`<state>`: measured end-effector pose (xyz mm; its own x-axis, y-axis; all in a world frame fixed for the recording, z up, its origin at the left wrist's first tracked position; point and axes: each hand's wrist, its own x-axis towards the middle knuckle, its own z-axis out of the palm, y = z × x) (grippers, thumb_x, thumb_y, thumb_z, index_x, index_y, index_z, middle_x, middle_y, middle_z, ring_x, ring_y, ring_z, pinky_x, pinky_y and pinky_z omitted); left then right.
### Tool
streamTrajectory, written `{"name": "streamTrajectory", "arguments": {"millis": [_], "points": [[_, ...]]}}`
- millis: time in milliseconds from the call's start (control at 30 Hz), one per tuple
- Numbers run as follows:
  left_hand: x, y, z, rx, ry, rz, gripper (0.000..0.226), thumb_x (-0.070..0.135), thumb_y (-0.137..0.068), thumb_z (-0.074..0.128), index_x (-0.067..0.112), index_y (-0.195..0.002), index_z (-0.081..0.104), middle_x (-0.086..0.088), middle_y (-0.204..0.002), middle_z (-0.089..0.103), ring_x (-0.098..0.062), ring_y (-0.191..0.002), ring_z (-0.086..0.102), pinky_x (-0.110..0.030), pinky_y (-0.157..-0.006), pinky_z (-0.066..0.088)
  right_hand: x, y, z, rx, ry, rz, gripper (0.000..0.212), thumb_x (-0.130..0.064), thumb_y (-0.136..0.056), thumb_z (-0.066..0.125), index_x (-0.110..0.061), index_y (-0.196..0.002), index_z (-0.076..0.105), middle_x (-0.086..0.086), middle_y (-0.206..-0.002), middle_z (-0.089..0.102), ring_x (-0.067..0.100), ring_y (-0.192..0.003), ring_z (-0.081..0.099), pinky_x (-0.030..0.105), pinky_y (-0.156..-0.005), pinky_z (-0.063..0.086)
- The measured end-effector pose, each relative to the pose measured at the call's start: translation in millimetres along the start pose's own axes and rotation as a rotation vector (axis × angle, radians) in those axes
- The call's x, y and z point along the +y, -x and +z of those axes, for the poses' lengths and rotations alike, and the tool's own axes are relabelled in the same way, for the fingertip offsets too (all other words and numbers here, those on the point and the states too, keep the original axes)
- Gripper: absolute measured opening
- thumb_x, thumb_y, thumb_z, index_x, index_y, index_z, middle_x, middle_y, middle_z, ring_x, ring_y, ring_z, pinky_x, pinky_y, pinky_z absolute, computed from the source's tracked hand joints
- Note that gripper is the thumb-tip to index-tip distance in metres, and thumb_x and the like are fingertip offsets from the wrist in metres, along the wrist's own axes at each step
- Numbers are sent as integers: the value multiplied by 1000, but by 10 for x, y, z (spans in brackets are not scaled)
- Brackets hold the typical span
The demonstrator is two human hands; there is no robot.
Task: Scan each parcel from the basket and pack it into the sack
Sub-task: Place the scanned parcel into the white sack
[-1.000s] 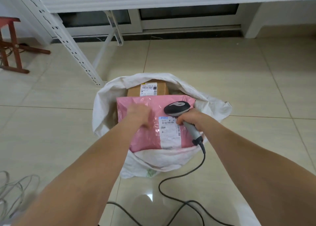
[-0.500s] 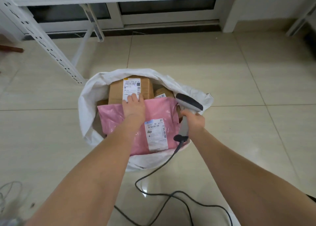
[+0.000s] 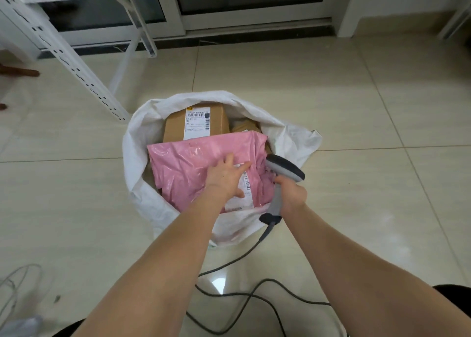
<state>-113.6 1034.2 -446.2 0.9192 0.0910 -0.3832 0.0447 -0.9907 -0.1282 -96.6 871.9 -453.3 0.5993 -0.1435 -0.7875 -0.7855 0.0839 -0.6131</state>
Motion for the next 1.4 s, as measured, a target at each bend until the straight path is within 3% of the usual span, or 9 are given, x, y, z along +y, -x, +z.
{"name": "streamTrajectory", "arguments": {"millis": [267,433,567,667,900,1033,1200,1333,1400], "points": [[263,208,-161,-368,734,-367,52,35,-102,37,11,-147,30,-17,-149,34,-35,-135,35,-39,-109,29,-678,355,195,-132,-106,-233,30,-29,-72,76,-9,-91,66,5,-89,71,21,-82,69,33,-71,57],[102,533,-88,-548,913,-274,36,38,-98,44,18,-127,55,-6,-121,58,-24,-111,56,-26,-86,45,-842,360,183,-40,225,-361,42,-41,-76,73,-5,-97,67,5,-83,65,24,-80,64,36,-75,53],[-369,552,-356,-892,872,-129,50,50,-93,52,19,-132,50,-1,-128,55,-19,-113,52,-31,-92,44,-814,430,192,188,704,-452,57,-57,-82,58,-8,-112,65,13,-119,52,33,-113,50,38,-87,42],[-515,616,-359,-966,340,10,76,62,-81,61,21,-141,42,1,-141,46,-21,-126,46,-33,-102,38,-913,623,432,133,583,-586,39,-52,-83,60,-14,-91,66,6,-99,62,29,-102,58,32,-77,47],[-814,764,-142,-766,-115,-81,49,33,-87,66,14,-131,55,-5,-129,57,-25,-116,55,-32,-89,44,-648,792,1245,-530,524,-477,25,-30,-84,72,-19,-104,63,-5,-94,63,15,-90,58,18,-72,45],[-1268,687,-428,-737,-69,-265,40,17,-86,68,6,-124,60,-9,-130,58,-24,-117,57,-30,-87,48,-244,644,1296,-554,711,-301,35,-34,-84,73,-13,-108,59,7,-112,64,23,-101,61,35,-91,50],[-1296,607,-475,-976,334,-359,58,50,-78,72,15,-123,61,-5,-130,59,-20,-114,59,-32,-95,46,-216,550,1191,-537,577,-253,43,-31,-83,75,-8,-117,63,11,-118,66,24,-103,63,37,-95,51],[-1226,307,-607,-112,519,-234,34,38,-78,74,17,-103,66,-2,-100,67,-14,-82,60,-24,-69,49,-301,464,1088,-312,416,-315,51,-34,-83,74,-3,-122,62,11,-114,65,28,-103,61,34,-86,48],[-1051,254,-531,-87,395,-187,37,30,-84,68,20,-119,62,-3,-117,63,-21,-103,59,-33,-87,49,-356,360,949,-215,384,-294,59,-37,-83,71,-3,-129,57,10,-118,62,29,-106,58,32,-83,44]]}}
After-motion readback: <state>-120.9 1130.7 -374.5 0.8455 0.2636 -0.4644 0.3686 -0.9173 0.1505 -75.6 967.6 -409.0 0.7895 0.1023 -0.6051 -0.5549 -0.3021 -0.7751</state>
